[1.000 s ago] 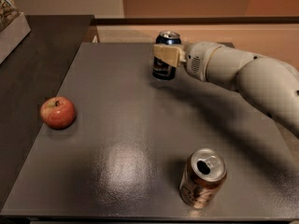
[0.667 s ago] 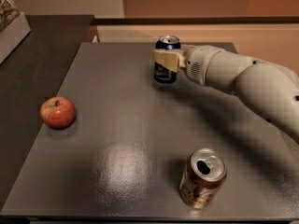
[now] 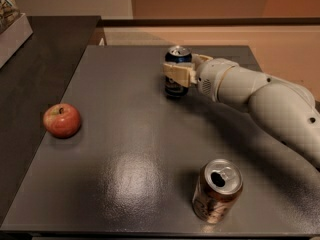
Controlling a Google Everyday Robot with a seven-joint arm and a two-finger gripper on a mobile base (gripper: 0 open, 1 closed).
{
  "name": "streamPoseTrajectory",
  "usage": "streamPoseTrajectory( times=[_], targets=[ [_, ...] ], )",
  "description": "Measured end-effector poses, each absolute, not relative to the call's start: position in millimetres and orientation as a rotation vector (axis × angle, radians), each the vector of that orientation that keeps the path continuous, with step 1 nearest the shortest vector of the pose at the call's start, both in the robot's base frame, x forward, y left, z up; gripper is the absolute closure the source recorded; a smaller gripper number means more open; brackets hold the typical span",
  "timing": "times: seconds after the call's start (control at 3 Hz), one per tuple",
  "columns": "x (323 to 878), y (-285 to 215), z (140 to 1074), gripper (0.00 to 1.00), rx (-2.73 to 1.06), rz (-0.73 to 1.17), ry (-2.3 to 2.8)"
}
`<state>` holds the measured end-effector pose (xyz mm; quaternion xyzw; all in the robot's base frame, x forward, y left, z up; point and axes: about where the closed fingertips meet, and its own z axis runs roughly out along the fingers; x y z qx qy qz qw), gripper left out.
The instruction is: Place pepsi can upright
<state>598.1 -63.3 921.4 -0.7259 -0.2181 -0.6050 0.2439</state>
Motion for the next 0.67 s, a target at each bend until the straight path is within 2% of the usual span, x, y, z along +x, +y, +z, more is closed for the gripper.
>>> streamPoseTrajectory(
  times=[0.67],
  targets=[
    [596.1,-62.8,915.6,0.36,-1.974,-1.676,-0.612]
  ],
)
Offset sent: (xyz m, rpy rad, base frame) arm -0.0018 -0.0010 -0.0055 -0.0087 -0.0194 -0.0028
